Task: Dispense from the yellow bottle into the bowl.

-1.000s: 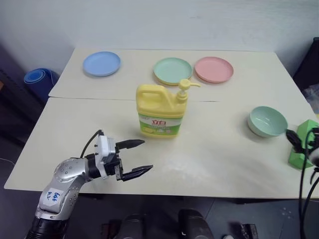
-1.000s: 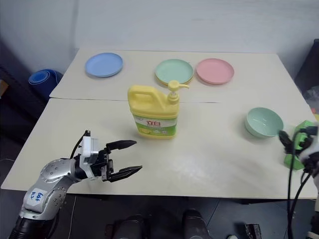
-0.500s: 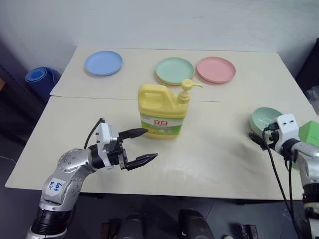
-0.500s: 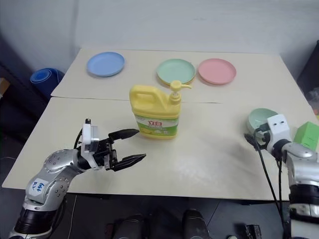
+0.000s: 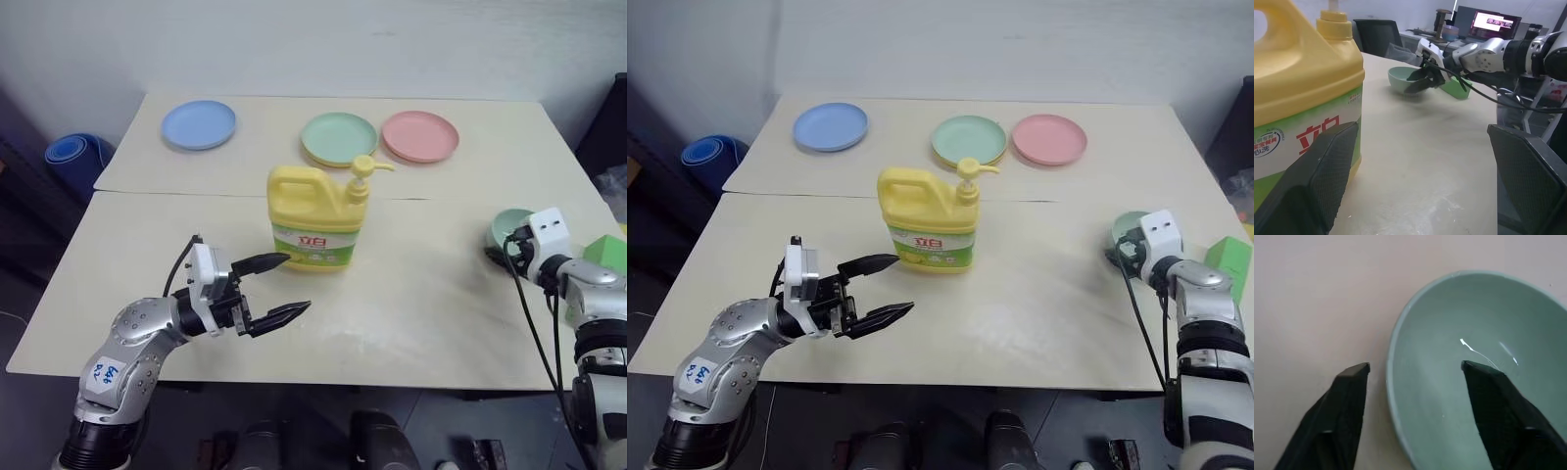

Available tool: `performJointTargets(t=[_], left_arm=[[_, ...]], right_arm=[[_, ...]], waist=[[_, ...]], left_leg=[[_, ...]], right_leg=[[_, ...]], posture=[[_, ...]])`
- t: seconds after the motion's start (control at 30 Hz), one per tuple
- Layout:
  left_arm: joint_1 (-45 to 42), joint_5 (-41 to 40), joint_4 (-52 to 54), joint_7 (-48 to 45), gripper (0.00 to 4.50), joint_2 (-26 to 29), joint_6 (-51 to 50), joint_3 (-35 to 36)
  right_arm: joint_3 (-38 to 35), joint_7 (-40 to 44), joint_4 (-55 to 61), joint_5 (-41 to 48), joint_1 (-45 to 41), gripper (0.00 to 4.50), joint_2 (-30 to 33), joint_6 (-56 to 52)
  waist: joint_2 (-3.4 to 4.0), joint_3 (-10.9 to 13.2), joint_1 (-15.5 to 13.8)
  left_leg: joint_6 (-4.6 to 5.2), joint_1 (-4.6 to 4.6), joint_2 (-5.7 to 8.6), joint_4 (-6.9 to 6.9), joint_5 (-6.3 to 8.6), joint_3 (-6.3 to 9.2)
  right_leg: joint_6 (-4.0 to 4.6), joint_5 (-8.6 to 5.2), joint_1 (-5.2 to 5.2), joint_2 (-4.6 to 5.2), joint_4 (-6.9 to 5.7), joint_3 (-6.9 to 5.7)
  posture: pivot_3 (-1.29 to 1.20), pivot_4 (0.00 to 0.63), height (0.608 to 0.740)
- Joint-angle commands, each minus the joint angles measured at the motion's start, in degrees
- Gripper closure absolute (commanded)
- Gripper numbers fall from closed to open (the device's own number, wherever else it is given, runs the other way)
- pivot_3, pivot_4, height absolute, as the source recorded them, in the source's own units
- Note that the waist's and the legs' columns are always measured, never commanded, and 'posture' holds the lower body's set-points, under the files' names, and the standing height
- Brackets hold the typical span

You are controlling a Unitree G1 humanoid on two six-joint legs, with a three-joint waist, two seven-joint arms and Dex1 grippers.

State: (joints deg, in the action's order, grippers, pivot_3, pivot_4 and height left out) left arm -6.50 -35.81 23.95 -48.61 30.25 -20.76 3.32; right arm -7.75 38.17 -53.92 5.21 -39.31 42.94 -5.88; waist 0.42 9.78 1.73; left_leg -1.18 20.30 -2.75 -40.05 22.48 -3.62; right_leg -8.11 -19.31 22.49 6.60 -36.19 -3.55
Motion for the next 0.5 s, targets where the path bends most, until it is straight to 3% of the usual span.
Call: performJointTargets(t=[0.03, 0.23, 0.37, 0.43, 0.5], left_arm=[[0.0, -0.8, 2.1, 0.3, 0.00, -0.1, 0.3, 0.7], [0.6, -1.1, 2.6, 0.7, 0.00, -0.2, 0.2, 0.6], [0.2, -2.1, 2.7, 0.5, 0.00, 0.2, -0.7, 1.1], [-1.7, -9.2, 4.0, 0.8, 0.00, 2.4, -5.8, 5.1], [-4.5, -16.4, 4.8, 3.1, 0.40, 4.3, -10.0, 9.5]], right_arm=[[-0.3, 0.5, -2.2, -0.4, -1.2, 2.57, 0.3, 1.9], [-0.4, 1.3, -3.0, -0.2, -1.9, 4.44, 0.0, 1.7], [-0.2, 3.7, -0.6, 0.1, -1.9, 4.48, 0.2, 1.8], [1.1, 9.7, 9.5, 1.1, -0.1, 4.48, 1.7, 2.5], [2.6, 15.3, 20.7, 1.6, 2.6, 4.50, 3.7, 2.3]], waist=[[0.00, 0.0, 0.0], [0.00, 0.0, 0.1], [0.00, 0.0, 0.1], [0.02, 0.0, 0.1], [0.09, 0.1, 0.0]], left_leg=[[0.00, 0.00, 0.00, -0.01, 0.00, 0.01], [0.00, 0.01, 0.00, 0.00, 0.00, 0.01], [0.00, 0.00, -0.03, 0.00, 0.00, 0.02], [0.00, 0.02, -0.03, -0.01, 0.00, 0.03], [0.00, 0.07, -0.04, -0.03, 0.00, 0.07]], right_leg=[[0.00, 0.00, 0.00, 0.00, -0.01, 0.00], [0.00, 0.00, 0.00, 0.00, 0.00, -0.01], [0.00, 0.00, -0.01, -0.02, 0.00, -0.02], [0.00, 0.00, -0.01, -0.01, 0.00, -0.02], [0.00, 0.00, 0.05, 0.00, -0.01, -0.02]], posture=[[0.00, 0.150, 0.740], [0.00, 0.150, 0.740], [0.00, 0.150, 0.740], [0.00, 0.150, 0.740], [0.00, 0.150, 0.740]])
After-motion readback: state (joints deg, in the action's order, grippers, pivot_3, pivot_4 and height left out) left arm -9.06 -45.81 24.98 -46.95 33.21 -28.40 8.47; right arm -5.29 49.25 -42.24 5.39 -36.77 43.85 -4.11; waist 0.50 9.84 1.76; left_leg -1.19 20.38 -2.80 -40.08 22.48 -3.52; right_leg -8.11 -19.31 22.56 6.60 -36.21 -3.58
